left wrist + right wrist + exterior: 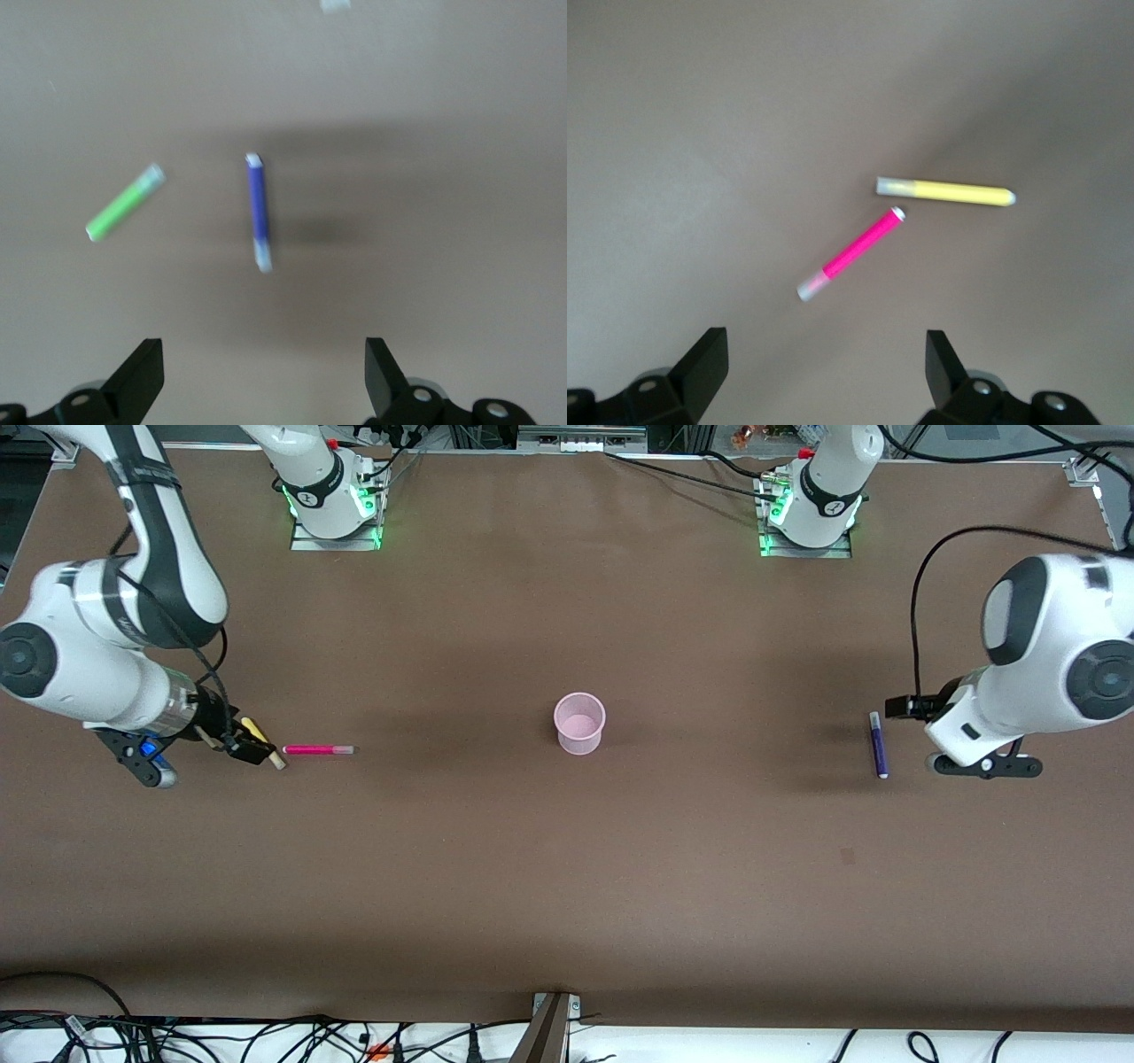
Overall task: Organize pens into pink holder with both arms
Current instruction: 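Lower both grippers onto the pink and blue markers, then close both grippers on the pink and blue markers and lift them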
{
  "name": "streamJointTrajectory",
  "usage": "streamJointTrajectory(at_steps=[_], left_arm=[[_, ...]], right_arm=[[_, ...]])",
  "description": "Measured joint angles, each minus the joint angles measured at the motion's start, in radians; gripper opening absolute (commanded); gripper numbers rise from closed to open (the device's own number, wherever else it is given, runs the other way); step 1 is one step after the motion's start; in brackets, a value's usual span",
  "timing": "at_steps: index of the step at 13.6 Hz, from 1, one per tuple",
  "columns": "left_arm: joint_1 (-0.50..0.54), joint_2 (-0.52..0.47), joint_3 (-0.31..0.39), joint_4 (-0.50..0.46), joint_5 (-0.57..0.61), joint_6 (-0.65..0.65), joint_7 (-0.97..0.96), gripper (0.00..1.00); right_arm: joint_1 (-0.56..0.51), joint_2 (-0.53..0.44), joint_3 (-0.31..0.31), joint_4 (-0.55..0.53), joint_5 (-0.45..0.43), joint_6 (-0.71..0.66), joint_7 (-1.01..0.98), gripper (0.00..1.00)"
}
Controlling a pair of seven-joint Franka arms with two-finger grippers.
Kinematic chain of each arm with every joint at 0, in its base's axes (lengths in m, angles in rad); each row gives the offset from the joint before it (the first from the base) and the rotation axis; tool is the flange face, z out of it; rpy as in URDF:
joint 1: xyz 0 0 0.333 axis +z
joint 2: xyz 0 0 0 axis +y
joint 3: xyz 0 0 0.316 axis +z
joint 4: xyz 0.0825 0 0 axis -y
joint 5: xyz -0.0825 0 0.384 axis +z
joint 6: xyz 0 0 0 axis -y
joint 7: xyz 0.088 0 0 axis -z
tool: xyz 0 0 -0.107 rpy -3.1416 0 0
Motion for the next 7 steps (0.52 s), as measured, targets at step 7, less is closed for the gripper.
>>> streamJointTrajectory(at_steps=[7], left_arm=[[0.079, 0.054, 0.001, -0.374, 0.030, 0.656, 0.017, 1.00]], right_arm=[[-0.001, -0.001, -0.040, -0.284, 0.000, 0.398, 0.041, 0.99]])
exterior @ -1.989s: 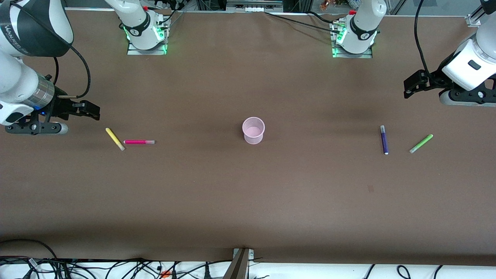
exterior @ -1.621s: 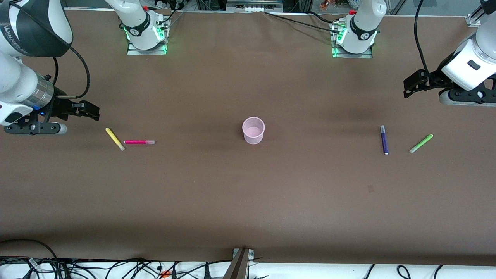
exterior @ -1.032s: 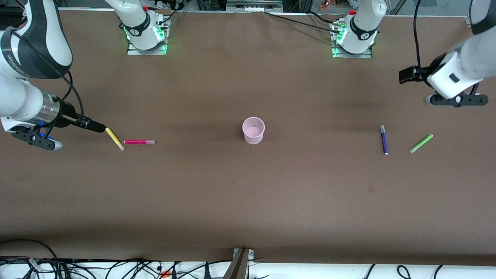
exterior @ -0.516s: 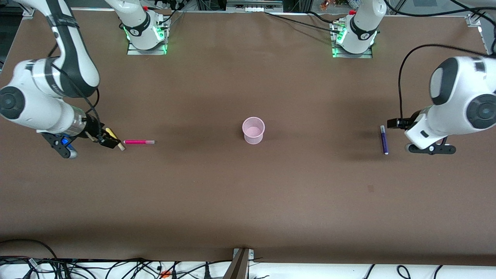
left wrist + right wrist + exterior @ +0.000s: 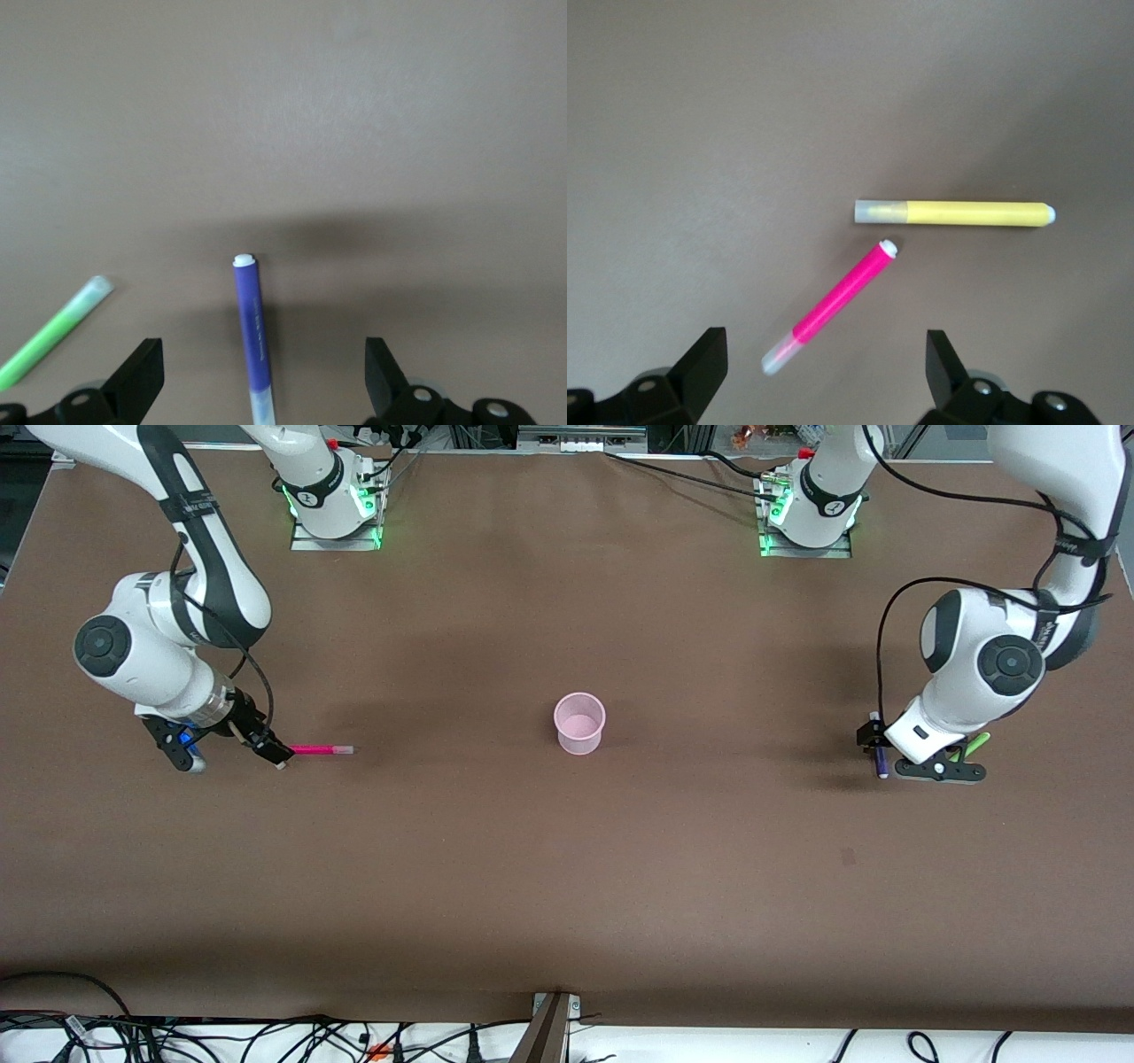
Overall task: Organize pens into pink holder with both arms
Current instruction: 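Close both grippers on the pink and blue markers and lift them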
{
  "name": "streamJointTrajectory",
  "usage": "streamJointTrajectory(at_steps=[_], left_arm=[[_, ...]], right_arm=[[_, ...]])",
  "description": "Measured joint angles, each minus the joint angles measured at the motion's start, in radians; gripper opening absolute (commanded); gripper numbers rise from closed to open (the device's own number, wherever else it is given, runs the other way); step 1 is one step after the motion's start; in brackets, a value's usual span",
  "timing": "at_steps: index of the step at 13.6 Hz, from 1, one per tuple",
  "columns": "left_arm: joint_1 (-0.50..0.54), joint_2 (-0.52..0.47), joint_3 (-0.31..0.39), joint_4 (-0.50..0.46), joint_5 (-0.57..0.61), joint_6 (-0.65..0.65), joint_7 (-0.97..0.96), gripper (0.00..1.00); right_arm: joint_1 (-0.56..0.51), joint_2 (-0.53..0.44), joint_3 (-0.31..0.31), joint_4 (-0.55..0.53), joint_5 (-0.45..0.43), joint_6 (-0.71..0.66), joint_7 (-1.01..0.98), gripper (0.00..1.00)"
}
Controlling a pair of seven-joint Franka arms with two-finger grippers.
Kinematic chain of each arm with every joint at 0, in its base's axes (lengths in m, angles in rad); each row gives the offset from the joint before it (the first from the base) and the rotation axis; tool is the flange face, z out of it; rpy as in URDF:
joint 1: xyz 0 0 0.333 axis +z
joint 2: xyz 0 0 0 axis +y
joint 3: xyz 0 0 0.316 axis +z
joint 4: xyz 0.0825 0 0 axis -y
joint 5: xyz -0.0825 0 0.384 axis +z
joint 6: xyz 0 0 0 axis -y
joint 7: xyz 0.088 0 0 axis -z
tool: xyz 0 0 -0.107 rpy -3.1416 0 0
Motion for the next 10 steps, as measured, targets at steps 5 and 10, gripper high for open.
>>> streamJointTrajectory(at_steps=[5, 10], left_arm=[[0.057, 0.148, 0.000, 0.011, 0.000, 0.192, 0.003, 0.71], [0.056, 0.164, -0.003, 0.024, 0.000, 0.189, 0.003, 0.40]], right_arm=[[0.000, 0.047, -0.017, -0.047, 0.000, 0.125, 0.034, 0.99], [0.000, 0.141, -0.019, -0.049, 0.000, 0.243, 0.038, 0.99]])
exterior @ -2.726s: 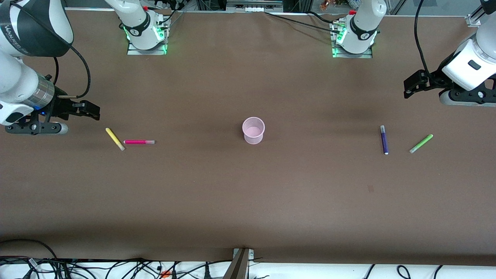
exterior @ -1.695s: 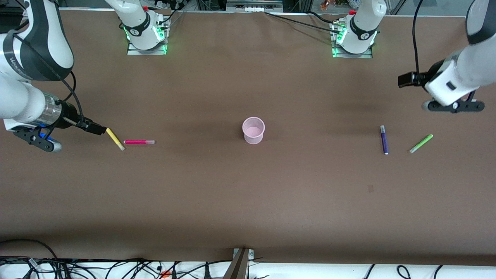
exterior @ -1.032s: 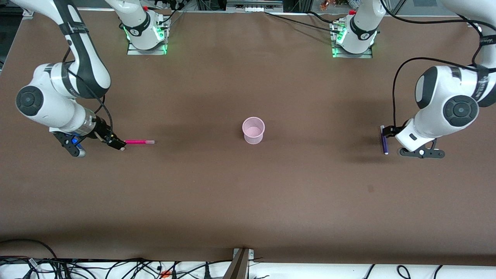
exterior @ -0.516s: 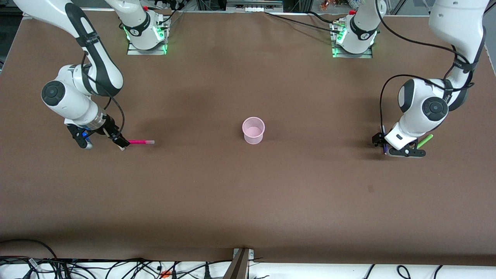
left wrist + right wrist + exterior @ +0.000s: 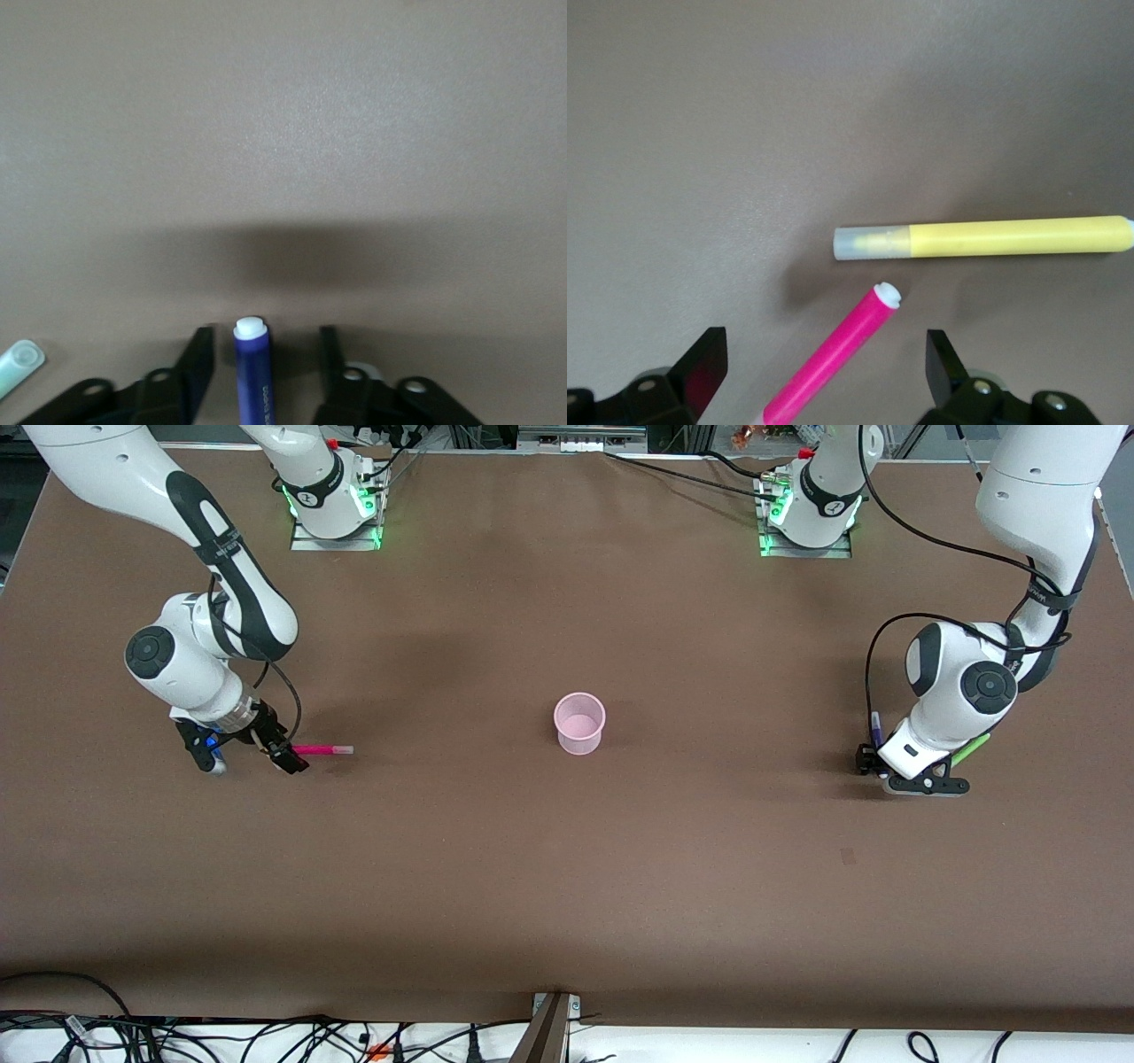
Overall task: Organize pens into pink holder with both arms
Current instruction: 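Close both grippers on the pink and blue markers and lift them, then carry the blue marker into the pink cup with the left gripper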
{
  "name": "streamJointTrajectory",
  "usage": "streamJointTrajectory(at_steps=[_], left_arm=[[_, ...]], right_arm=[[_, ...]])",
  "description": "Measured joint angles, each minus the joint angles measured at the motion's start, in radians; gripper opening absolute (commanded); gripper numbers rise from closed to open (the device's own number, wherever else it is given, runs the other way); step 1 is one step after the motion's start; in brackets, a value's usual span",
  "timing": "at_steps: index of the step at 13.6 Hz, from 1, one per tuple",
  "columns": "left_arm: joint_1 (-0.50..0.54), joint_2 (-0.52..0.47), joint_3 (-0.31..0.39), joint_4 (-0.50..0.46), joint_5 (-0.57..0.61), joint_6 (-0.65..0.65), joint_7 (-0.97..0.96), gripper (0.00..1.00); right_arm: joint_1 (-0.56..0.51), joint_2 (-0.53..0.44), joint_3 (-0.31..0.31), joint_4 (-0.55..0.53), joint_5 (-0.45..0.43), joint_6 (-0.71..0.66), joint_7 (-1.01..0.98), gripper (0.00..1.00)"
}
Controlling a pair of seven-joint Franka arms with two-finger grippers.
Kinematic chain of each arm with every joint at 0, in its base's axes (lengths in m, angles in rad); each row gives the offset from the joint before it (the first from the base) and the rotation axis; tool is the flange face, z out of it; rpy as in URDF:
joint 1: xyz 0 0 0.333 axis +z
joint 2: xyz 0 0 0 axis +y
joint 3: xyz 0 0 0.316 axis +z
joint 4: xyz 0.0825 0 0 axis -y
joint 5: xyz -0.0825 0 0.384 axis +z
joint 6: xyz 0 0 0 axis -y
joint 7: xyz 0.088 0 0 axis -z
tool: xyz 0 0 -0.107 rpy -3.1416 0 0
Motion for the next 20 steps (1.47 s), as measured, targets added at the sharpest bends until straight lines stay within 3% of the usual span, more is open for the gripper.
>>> streamJointTrajectory(at_steps=[3, 4, 5, 7, 9, 11, 12, 17, 20], left_arm=[[0.000, 0.000, -0.003, 0.001, 0.000, -0.005, -0.001, 0.21], [0.000, 0.000, -0.005, 0.001, 0.000, -0.007, -0.001, 0.02], [0.000, 0.000, -0.005, 0.001, 0.000, -0.007, -0.001, 0.00], [0.000, -0.002, -0.006, 0.002, 0.000, -0.010, 0.000, 0.00], [0.000, -0.002, -0.007, 0.004, 0.000, -0.017, 0.000, 0.00], [0.002, -0.011, -0.026, 0.015, 0.000, -0.064, 0.007, 0.00], [0.003, -0.025, -0.056, 0.022, 0.000, -0.099, 0.009, 0.00], [-0.004, -0.112, -0.316, 0.162, -0.026, -0.415, 0.030, 0.00], [-0.014, -0.106, -0.417, 0.215, -0.192, -0.468, 0.072, 0.00]], right_arm=[[0.000, 0.020, 0.000, 0.004, 0.000, 0.001, 0.003, 0.99], [0.000, 0.028, 0.000, 0.005, 0.000, 0.002, 0.005, 0.99], [0.000, 0.035, 0.000, 0.005, 0.000, 0.003, 0.009, 0.98], [0.000, 0.042, 0.000, 0.008, 0.000, 0.006, 0.014, 0.76], [0.000, 0.043, 0.000, 0.008, 0.000, 0.006, 0.015, 0.48], [0.000, 0.041, -0.001, 0.008, 0.000, 0.006, 0.016, 0.09], [0.000, 0.041, 0.000, 0.009, 0.000, 0.006, 0.016, 0.00], [0.002, 0.033, 0.003, 0.026, 0.001, 0.007, 0.017, 0.00], [0.002, 0.024, 0.004, 0.037, 0.001, -0.029, 0.017, 0.00]])
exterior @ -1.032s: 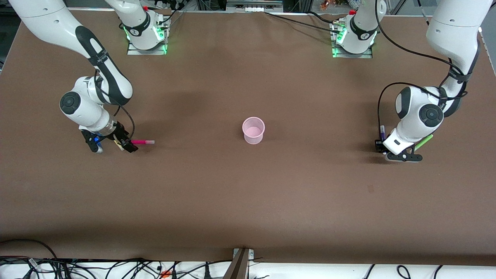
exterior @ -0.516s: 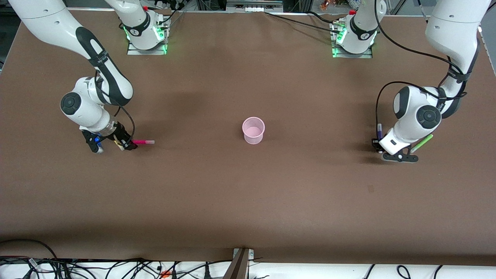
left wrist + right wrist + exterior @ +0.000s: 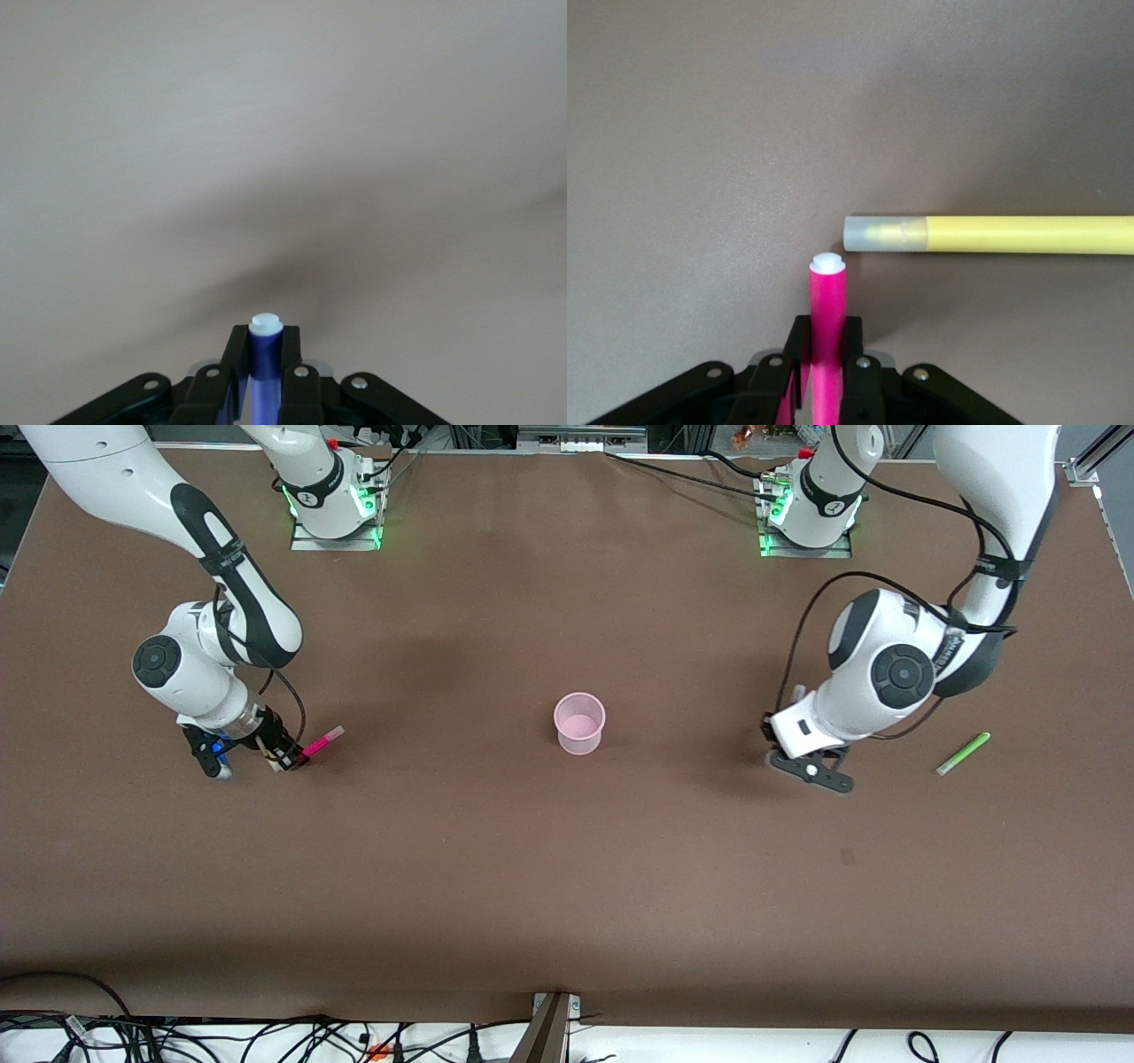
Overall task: Organize pens into pink holder with both arms
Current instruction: 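Carry the blue marker into the pink cup with the left gripper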
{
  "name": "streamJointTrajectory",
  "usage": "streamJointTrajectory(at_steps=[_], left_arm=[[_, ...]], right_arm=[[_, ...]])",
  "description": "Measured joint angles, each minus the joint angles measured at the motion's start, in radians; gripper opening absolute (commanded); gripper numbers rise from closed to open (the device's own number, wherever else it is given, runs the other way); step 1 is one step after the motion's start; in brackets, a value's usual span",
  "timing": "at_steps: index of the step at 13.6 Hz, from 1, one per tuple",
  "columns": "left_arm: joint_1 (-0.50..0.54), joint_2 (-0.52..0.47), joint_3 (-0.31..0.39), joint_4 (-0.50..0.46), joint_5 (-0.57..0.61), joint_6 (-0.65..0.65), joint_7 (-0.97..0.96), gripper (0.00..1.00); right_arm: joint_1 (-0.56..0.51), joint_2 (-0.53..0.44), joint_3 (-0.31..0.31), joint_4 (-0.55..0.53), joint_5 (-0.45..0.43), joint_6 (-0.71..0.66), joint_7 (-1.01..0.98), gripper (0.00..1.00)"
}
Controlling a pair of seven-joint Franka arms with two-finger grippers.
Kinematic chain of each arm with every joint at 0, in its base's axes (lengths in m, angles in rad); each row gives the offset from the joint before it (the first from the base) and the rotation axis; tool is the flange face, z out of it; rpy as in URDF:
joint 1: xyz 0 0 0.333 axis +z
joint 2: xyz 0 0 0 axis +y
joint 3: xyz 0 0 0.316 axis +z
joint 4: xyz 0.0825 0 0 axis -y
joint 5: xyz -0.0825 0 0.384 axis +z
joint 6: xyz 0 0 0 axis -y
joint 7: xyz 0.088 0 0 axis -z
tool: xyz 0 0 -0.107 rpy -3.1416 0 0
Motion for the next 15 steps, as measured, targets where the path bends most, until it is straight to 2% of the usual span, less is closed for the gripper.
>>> streamJointTrajectory(at_steps=[3, 6, 10, 13, 15], left_arm=[[-0.006, 0.064, -0.052, 0.046, -0.248, 0.001, 0.147, 0.00], [-0.007, 0.128, -0.087, 0.111, -0.506, 0.002, 0.363, 0.00], [-0.019, 0.183, -0.152, 0.193, -0.826, 0.001, 0.717, 0.00], [-0.061, 0.263, -0.158, 0.227, -1.053, 0.001, 1.110, 0.00], [-0.099, 0.326, -0.158, 0.255, -1.128, 0.032, 1.326, 0.00]], right_arm=[[0.000, -0.048, 0.034, 0.074, 0.000, -0.197, 0.069, 0.00], [0.004, -0.100, 0.084, 0.216, 0.000, -0.476, 0.146, 0.00], [0.005, -0.116, 0.114, 0.430, 0.001, -0.788, 0.158, 0.00], [0.010, -0.116, 0.120, 0.515, 0.001, -0.879, 0.158, 0.00], [0.012, -0.112, 0.121, 0.518, 0.001, -0.882, 0.161, 0.00]])
